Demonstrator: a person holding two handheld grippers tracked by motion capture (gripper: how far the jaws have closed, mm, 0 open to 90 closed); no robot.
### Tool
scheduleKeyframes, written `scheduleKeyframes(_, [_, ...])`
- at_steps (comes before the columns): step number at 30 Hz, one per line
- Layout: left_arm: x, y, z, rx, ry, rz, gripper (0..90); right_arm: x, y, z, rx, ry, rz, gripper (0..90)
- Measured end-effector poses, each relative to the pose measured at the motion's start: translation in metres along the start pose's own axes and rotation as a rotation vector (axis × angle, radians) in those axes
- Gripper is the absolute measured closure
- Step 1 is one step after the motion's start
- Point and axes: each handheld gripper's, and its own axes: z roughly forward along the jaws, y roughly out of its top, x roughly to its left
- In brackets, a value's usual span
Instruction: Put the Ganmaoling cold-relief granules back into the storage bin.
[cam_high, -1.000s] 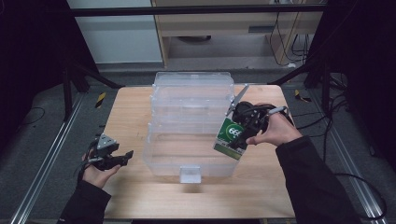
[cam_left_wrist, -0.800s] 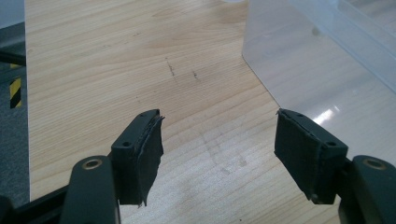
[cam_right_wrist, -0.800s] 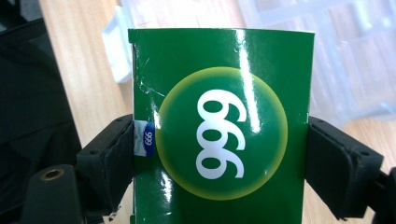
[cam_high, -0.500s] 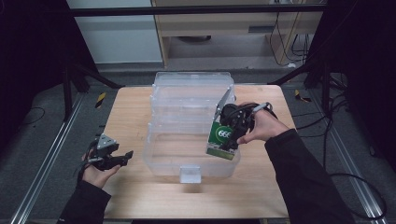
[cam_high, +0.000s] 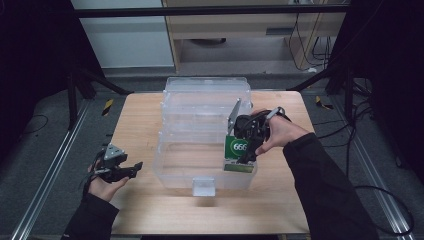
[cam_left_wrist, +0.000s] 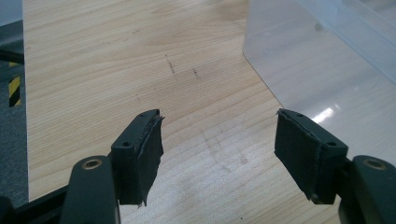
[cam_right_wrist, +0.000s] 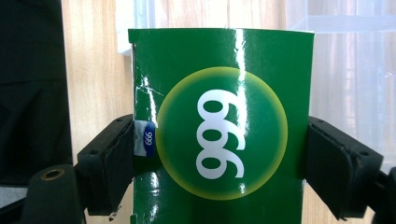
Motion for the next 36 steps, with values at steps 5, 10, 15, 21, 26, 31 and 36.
scheduleKeyframes(5, [0.0,0.0,0.0,0.0,0.0,0.0,31.3,-0.002,-0.001,0.005,0.022,-0.007,-0.012,17.9])
scheduleKeyframes(10, [0.0,0.0,0.0,0.003,0.0,0.001,31.3,-0.002,-0.002,0.009,0.029,0.004,-0.023,17.8])
scheduleKeyframes(15, [0.0,0.0,0.0,0.004,0.0,0.003,31.3,-0.002,-0.003,0.012,0.034,0.002,-0.026,17.8])
scheduleKeyframes(21, [0.0,0.0,0.001,0.007,-0.001,0.004,31.3,-0.003,-0.004,0.016,0.04,0.014,-0.03,17.8])
scheduleKeyframes(26, [0.0,-0.001,0.001,0.008,-0.001,0.006,31.3,-0.003,-0.005,0.017,0.037,0.015,-0.031,17.8])
scheduleKeyframes(31, [0.0,-0.001,0.001,0.008,-0.001,0.008,31.3,-0.003,-0.005,0.021,0.042,0.013,-0.041,17.7])
scheduleKeyframes(36, [0.0,-0.001,0.001,0.008,-0.001,0.007,31.3,-0.003,-0.004,0.023,0.046,0.016,-0.048,17.7])
